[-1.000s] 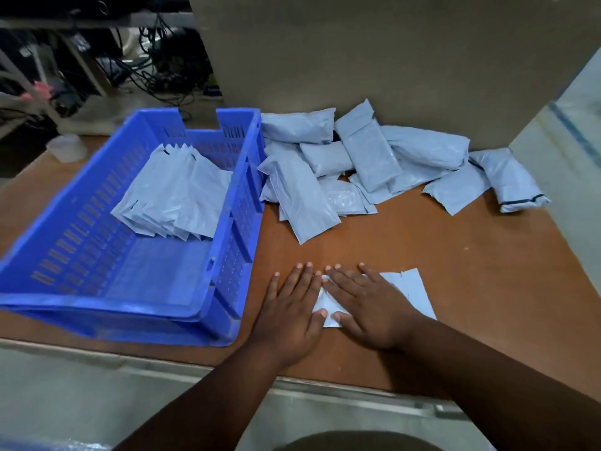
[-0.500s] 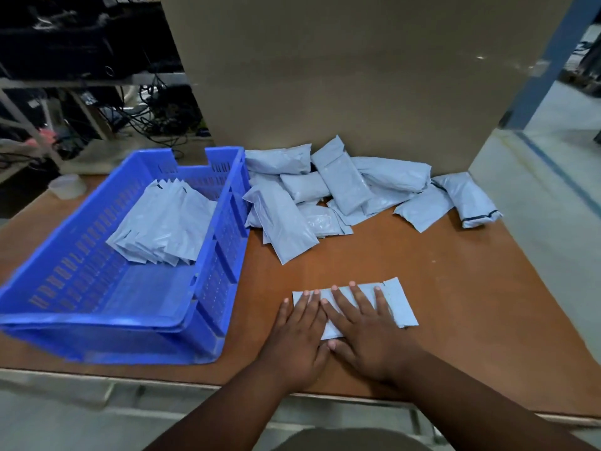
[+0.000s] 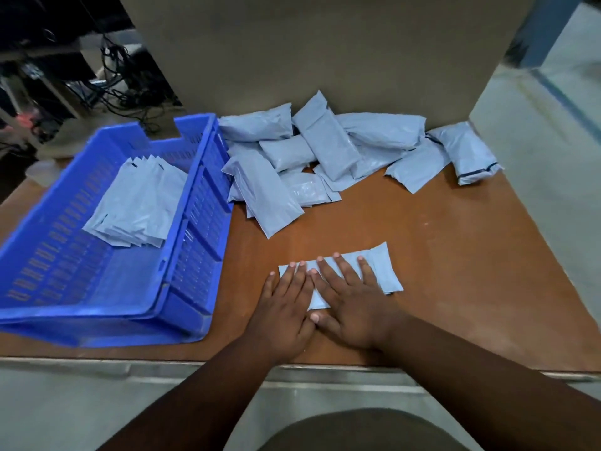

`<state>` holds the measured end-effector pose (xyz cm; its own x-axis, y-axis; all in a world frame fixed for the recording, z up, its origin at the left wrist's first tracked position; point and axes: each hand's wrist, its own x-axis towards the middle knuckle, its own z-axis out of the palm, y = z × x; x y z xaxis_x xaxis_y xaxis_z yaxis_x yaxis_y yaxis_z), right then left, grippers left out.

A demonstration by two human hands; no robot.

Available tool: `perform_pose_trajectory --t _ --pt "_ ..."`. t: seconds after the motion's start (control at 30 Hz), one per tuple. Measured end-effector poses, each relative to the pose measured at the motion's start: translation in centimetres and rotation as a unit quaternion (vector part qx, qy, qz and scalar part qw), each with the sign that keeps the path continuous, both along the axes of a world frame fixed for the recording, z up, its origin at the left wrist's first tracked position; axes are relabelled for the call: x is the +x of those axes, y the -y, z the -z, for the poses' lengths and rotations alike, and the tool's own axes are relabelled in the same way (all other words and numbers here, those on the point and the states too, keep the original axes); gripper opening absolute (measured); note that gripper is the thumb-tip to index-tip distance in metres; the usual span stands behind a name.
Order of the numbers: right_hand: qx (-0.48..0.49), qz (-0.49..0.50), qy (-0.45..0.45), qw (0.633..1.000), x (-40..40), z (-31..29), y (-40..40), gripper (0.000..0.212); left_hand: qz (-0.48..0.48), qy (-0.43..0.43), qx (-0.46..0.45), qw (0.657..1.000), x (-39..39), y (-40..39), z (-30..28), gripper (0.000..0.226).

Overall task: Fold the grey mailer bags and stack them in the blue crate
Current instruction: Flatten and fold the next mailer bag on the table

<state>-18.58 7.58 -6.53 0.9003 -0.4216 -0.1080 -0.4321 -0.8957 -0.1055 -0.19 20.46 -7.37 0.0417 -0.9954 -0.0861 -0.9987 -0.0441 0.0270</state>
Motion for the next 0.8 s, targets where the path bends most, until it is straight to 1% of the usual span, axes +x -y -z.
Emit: perform_pose_trajectory --t 0.13,0.23,0.3,0.4,0.47,0.53,0.63,0.8 --pt "0.024 -0.008 0.022 0.999 -0.3 -0.8 0.2 0.089 -0.016 -0.005 0.03 0.999 -0.3 0.2 -0.5 0.076" --pt "0.035 -0.025 0.039 0.998 -1.0 -1.7 0.7 0.088 -0.024 0.007 0.043 0.999 -0.5 0.4 -1.4 0.081" --pt "0.014 -0.029 0.064 0.997 -2.0 -2.5 1.2 0.083 -0.028 0.005 0.017 0.999 -1.0 0.8 -2.4 0.088" --pt "-0.031 -0.007 0.083 0.996 -3.8 -3.8 2.4 0.078 -0.028 0.011 -0.027 0.999 -1.7 2.0 -3.9 0.079" --pt "-0.045 0.01 0.078 0.996 -4.7 -4.1 3.5 0.08 -0.016 0.016 -0.037 0.999 -2.3 3.0 -4.3 0.078" --pt "-0.034 0.018 0.071 0.997 -5.2 -3.5 4.5 0.086 -0.001 0.02 -0.035 0.999 -2.9 4.0 -4.0 0.08" --pt "-0.017 0.017 0.043 0.999 -5.8 -1.4 4.9 0.092 0.016 0.009 -0.008 1.0 -3.8 4.9 -2.3 0.084" --pt "-0.02 0.007 0.066 0.998 -6.1 0.4 5.1 0.089 0.029 -0.018 -0.066 0.997 -4.2 4.7 -0.4 0.082"
